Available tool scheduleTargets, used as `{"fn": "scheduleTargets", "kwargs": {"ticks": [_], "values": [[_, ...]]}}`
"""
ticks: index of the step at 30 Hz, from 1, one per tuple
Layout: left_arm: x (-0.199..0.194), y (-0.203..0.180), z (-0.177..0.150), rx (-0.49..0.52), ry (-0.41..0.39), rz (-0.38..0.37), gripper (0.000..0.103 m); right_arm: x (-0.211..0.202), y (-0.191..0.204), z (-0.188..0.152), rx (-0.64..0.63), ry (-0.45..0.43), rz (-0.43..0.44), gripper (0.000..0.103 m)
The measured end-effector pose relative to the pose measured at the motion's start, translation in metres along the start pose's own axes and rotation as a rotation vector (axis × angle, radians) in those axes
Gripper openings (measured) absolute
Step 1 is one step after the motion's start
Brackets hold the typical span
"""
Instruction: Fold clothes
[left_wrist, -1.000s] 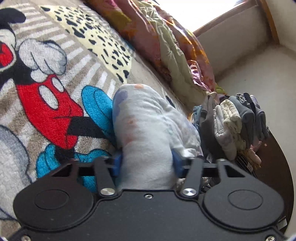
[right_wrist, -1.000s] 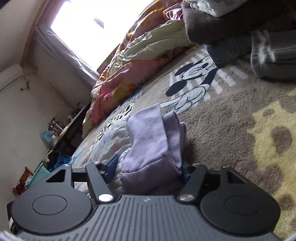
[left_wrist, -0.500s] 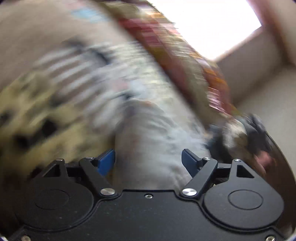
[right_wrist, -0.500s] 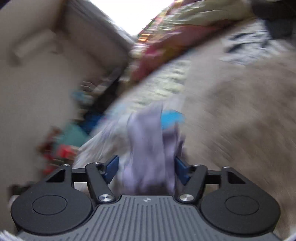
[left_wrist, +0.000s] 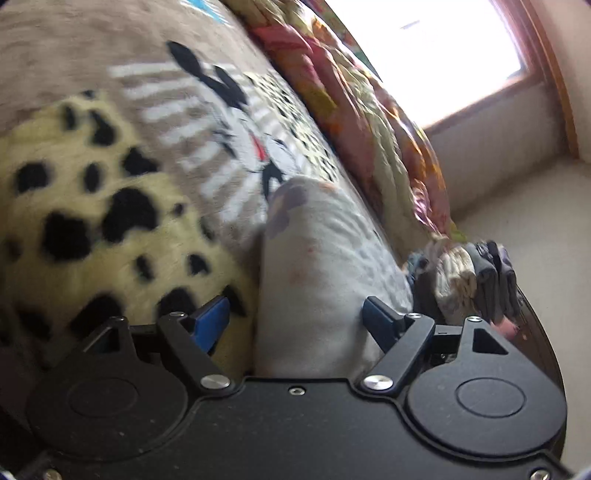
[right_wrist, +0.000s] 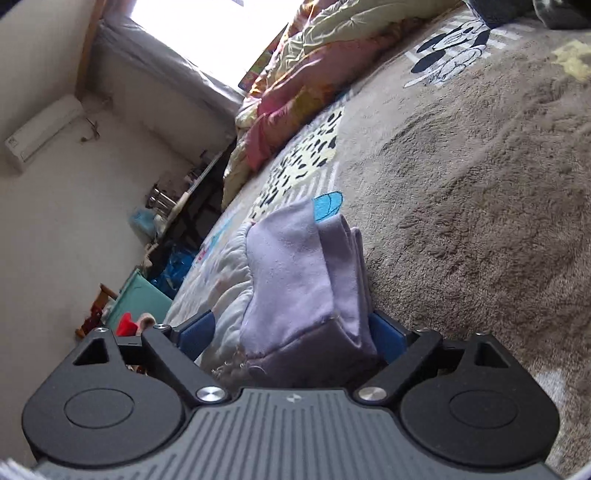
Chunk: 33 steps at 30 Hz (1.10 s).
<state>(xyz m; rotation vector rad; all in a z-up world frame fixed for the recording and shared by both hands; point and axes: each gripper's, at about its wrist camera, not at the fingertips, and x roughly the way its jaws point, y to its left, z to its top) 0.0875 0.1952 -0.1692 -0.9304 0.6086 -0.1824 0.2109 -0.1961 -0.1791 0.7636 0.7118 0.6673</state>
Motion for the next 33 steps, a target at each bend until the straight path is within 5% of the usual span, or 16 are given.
{"fn": "scheduleTargets", "kwargs": {"ticks": [6, 9, 15, 25, 33], "values": [[0.042, -0.014, 0.020, 0.180, 0.133, -0.049, 0.076, 0.010, 0.002, 0.006, 0.008, 0.020, -0.026, 0.081], [0.053, -0.013, 0.030, 0.234, 0.183, -0.092, 0.053, 0.019, -0.001, 0.005, 0.003, 0.016, -0.024, 0.058], [0.041, 0.009, 0.052, 0.174, 0.169, -0.199, 0.043, 0.032, 0.015, 0.003, 0.000, -0.042, -0.001, 0.055], [-0.077, 0.073, 0.192, 0.035, -0.225, -0.282, 0.043, 0.178, 0.159, 0.032, -0.104, 0.034, 0.252, 0.053], [-0.204, 0.127, 0.246, -0.020, -0.593, -0.208, 0.042, 0.314, 0.313, 0.014, -0.246, 0.190, 0.464, 0.053]]}}
